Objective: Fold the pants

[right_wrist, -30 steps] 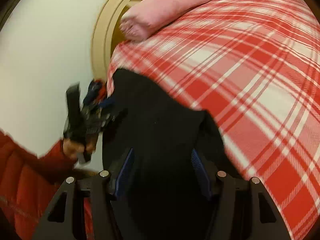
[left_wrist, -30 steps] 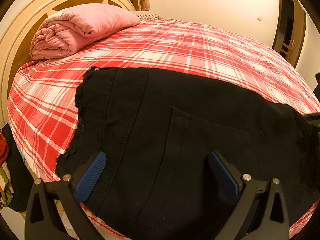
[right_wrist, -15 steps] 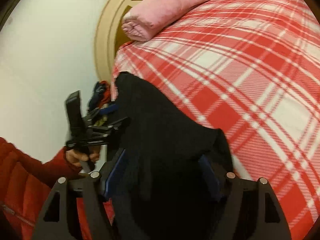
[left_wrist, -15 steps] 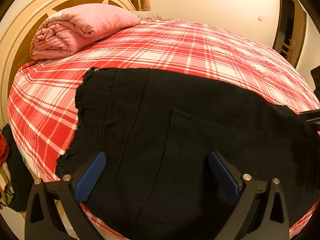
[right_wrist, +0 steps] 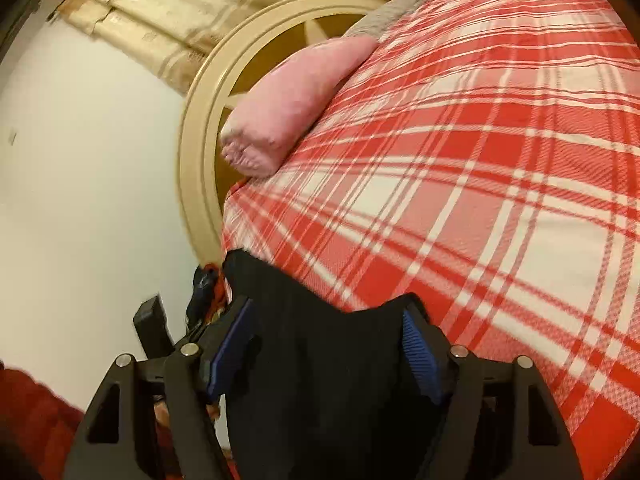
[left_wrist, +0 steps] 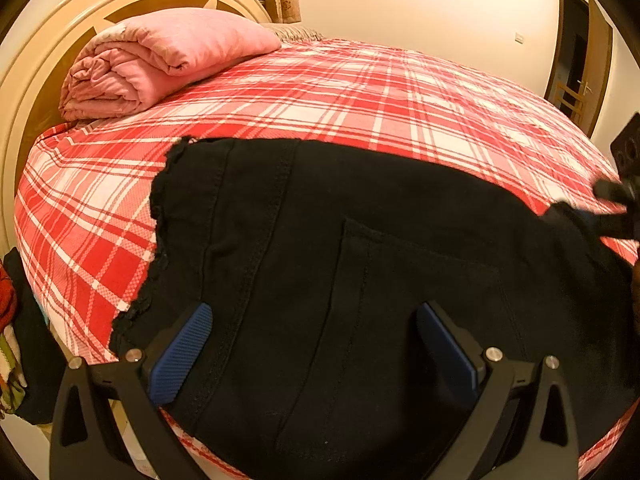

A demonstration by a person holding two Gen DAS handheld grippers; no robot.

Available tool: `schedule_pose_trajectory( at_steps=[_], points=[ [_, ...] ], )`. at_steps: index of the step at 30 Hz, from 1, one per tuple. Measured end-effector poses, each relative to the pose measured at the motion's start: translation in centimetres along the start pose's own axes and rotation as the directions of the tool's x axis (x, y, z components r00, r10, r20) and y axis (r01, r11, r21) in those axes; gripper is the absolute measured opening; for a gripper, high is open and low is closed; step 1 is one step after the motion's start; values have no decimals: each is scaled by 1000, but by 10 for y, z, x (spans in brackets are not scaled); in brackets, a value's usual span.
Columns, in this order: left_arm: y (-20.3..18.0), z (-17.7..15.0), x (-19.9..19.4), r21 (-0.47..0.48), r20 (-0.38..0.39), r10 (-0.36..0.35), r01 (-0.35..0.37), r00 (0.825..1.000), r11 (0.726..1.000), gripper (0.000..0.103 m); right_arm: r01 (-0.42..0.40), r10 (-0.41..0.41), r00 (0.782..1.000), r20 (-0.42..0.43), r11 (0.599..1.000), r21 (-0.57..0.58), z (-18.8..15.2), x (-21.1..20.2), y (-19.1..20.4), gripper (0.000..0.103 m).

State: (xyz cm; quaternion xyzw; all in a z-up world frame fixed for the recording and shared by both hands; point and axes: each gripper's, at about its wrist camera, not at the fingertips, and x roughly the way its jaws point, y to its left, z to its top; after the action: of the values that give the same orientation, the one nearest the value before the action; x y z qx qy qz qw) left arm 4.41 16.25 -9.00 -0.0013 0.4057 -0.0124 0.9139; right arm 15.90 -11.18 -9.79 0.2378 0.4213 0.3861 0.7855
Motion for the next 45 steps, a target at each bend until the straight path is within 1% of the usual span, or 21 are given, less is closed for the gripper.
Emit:
schedule_pose_trajectory(
  at_steps=[2, 4, 6, 8, 11, 16, 17, 19, 21, 22, 24, 27, 28, 32, 33, 34, 35, 37, 40, 43, 45],
  points=[
    [0, 0, 0, -2, 0, 0, 0, 1000, 1000, 103, 104, -105, 994, -26, 994, -33, -1, 6, 0, 36],
    [0, 0, 0, -1, 4, 1, -1, 1000, 1000, 103, 139, -139, 990, -11, 990, -3, 0, 2, -7, 21],
    [0, -1, 0, -2, 6, 0, 0, 1000, 1000, 103, 184, -184, 983, 23, 983, 20, 1, -9, -10, 20],
    [0, -1, 0, -2, 6, 1, -1, 1000, 1000, 103, 287, -287, 952, 107, 958, 16, 4, -33, -7, 24],
    [0, -1, -1, 2, 5, -4, 4, 1000, 1000, 103, 328, -322, 931, 171, 944, -11, -5, -62, 13, 24],
    [1, 0, 0, 2, 5, -2, 2, 1000, 1000, 103, 367, -364, 930, 49, 918, -151, -55, -61, 30, 24],
    [2, 1, 0, -3, 5, 0, 0, 1000, 1000, 103, 421, -427, 904, 6, 889, -179, -75, -60, 28, 24],
    [1, 1, -1, -1, 5, 5, -5, 1000, 1000, 103, 447, -449, 892, 43, 869, -210, -97, -77, 29, 24],
    [2, -1, -1, 6, 13, 8, -8, 1000, 1000, 103, 593, -587, 805, 88, 787, -169, -114, -113, 24, 24],
    [2, -3, -2, 11, 21, 6, -6, 1000, 1000, 103, 633, -624, 774, 107, 766, -111, -119, -135, 18, 24],
    [3, -3, -2, 17, 25, 4, -5, 1000, 1000, 103, 662, -659, 738, 148, 749, 36, -132, -176, 12, 24],
    [1, -1, -2, 9, 17, 17, -17, 1000, 1000, 103, 658, -661, 723, 202, 747, 92, -159, -207, 27, 26],
    [0, 0, -2, 6, 14, 25, -25, 1000, 1000, 103, 662, -662, 722, 202, 746, 79, -167, -206, 35, 27],
    [-16, 3, -11, 24, 27, 43, -44, 999, 999, 103, 632, -630, 771, 93, 775, 16, -200, -159, 40, 27],
    [-20, 3, -13, 33, 32, 32, -33, 999, 999, 103, 617, -617, 785, 59, 787, 9, -205, -147, 38, 31],
    [-26, 3, -16, 46, 37, 22, -24, 999, 999, 103, 616, -613, 786, 77, 788, -19, -210, -145, 45, 44],
    [-34, 2, -19, 69, 44, 12, -15, 999, 997, 103, 587, -583, 809, 70, 808, -57, -212, -144, 53, 50],
    [-45, 2, -27, 97, 60, 1, -7, 998, 995, 103, 509, -511, 860, 10, 856, -92, -207, -143, 61, 50],
    [-62, 4, -36, 127, 77, -57, 47, 995, 991, 103, 530, -519, 847, 112, 842, -102, -183, -156, 70, 50],
    [-88, 5, -46, 166, 101, -118, 100, 988, 981, 103, 577, -552, 800, 235, 815, -50, -145, -165, 63, 50],
    [-107, 6, -47, 175, 87, -176, 159, 981, 972, 103, 586, -560, 787, 261, 810, -27, -115, -151, 54, 50]
  ],
)
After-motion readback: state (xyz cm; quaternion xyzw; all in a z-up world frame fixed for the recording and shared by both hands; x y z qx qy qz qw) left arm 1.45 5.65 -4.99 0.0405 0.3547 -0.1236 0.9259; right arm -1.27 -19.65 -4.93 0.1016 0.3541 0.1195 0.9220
